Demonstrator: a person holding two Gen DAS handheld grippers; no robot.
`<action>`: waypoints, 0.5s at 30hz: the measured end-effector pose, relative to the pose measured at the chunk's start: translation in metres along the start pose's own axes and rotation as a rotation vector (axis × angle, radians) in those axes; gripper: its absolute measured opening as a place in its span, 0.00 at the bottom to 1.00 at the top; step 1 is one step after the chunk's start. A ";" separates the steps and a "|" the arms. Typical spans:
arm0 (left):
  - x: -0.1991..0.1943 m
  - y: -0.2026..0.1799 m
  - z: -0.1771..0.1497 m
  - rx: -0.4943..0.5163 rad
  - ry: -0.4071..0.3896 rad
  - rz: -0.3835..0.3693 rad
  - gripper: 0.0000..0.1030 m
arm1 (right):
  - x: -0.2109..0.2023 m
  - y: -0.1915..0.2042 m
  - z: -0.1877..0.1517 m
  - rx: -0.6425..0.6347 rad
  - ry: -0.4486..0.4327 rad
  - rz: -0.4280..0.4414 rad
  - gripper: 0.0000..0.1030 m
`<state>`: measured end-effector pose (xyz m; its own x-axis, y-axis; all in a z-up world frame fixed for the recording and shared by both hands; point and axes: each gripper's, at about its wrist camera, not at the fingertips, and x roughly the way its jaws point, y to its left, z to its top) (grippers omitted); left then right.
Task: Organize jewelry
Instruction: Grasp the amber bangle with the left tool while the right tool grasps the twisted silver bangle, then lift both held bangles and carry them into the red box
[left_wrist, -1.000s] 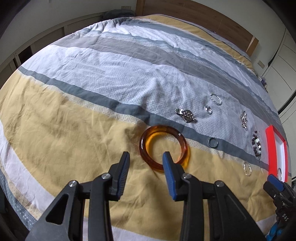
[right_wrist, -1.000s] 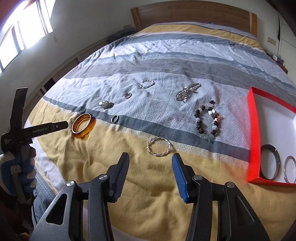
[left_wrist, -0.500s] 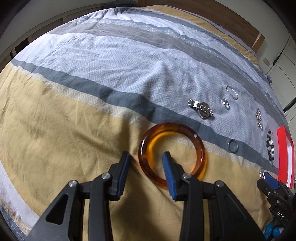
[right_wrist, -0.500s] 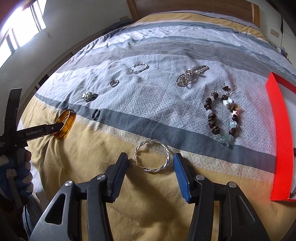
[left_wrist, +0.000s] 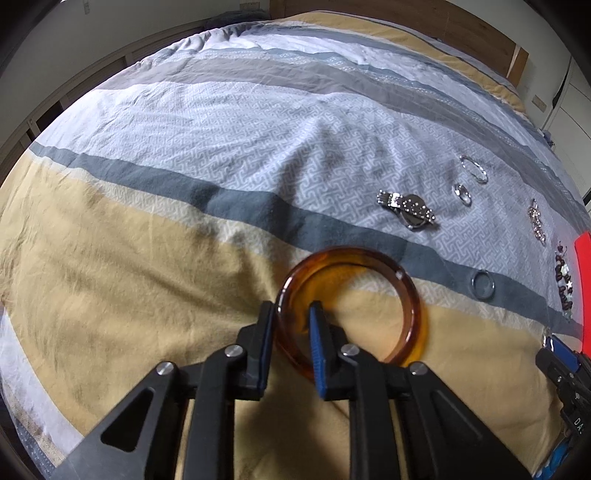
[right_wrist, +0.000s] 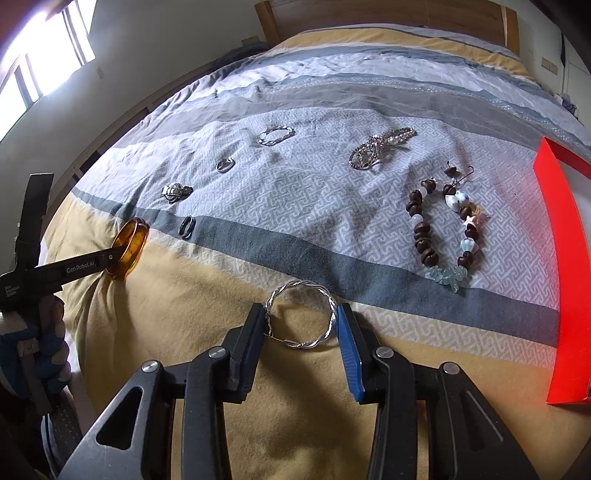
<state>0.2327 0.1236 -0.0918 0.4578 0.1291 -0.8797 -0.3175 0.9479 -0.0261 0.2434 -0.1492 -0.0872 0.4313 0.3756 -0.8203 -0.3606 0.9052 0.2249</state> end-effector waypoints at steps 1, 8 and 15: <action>-0.002 0.000 0.000 -0.002 0.002 -0.001 0.10 | -0.002 0.001 0.000 -0.001 -0.002 0.001 0.38; -0.021 0.000 -0.005 -0.010 -0.008 -0.003 0.09 | -0.033 0.004 -0.004 -0.008 -0.033 -0.005 0.38; -0.053 0.000 -0.017 -0.009 -0.029 -0.013 0.09 | -0.078 0.012 -0.011 -0.003 -0.084 -0.011 0.38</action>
<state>0.1946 0.1116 -0.0534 0.4859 0.1254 -0.8650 -0.3186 0.9470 -0.0417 0.1963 -0.1701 -0.0265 0.5031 0.3812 -0.7756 -0.3578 0.9088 0.2146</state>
